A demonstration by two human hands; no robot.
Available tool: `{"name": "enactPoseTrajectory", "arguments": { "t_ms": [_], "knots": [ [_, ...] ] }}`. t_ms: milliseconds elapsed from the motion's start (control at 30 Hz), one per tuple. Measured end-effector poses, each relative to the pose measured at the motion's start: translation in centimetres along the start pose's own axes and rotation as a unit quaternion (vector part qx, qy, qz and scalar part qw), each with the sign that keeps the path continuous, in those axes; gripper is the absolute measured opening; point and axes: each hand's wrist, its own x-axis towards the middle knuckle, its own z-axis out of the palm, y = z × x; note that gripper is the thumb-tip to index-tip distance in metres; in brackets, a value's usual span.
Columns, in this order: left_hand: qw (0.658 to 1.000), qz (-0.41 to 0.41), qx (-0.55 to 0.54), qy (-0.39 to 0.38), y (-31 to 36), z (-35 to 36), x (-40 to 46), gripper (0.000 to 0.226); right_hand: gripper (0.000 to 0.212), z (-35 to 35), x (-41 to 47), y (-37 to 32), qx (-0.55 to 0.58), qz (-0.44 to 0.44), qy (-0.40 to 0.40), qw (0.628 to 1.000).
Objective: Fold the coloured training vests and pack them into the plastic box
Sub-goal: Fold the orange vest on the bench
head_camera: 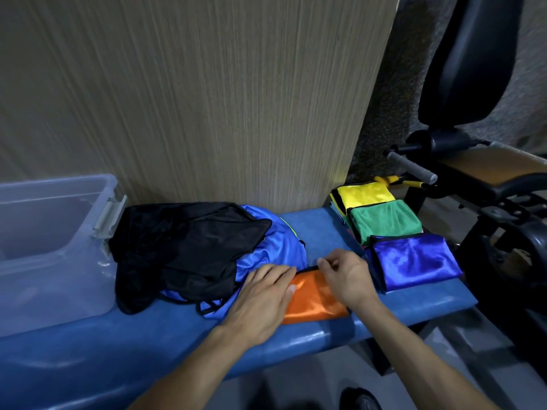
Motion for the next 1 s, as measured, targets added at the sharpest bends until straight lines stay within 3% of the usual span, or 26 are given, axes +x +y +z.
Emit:
{"name": "enactPoseTrajectory", "arguments": {
  "t_ms": [133,200,300,467,533,700,900,1000],
  "knots": [
    [0.999,-0.012,-0.043,0.015,-0.1,0.4,-0.2,0.058,0.045,-2.3,-0.3,0.2,0.055,0.108,-0.082,0.989],
    [0.999,-0.016,-0.043,0.017,-0.1,0.3,-0.2,0.058,0.045,-2.3,-0.9,0.3,0.071,0.135,-0.107,0.982],
    [0.999,-0.014,-0.029,0.009,0.2,0.3,-0.4,0.056,0.042,-1.3,-1.3,0.3,0.083,0.138,-0.08,0.984],
    [0.998,0.05,0.016,0.029,0.4,-2.9,2.4,0.049,0.029,-0.8,-1.3,-0.7,0.111,0.098,-0.027,0.989],
    [0.999,0.039,0.015,0.027,-0.2,-4.8,3.8,0.052,0.024,-0.9,-1.0,-0.8,0.109,0.078,-0.019,0.991],
    [0.982,-0.019,0.108,-0.154,-3.3,-5.4,3.7,0.041,0.017,-2.2,0.7,-1.1,0.113,0.031,-0.013,0.993],
    [0.99,0.005,0.094,-0.108,-5.8,-6.5,2.2,0.033,0.015,-5.0,3.8,-3.4,0.111,-0.07,-0.005,0.991],
    [0.991,0.004,0.087,-0.104,-5.8,-7.0,1.8,0.033,0.015,-6.0,7.2,-4.3,0.183,-0.069,-0.029,0.98]
  ]
}}
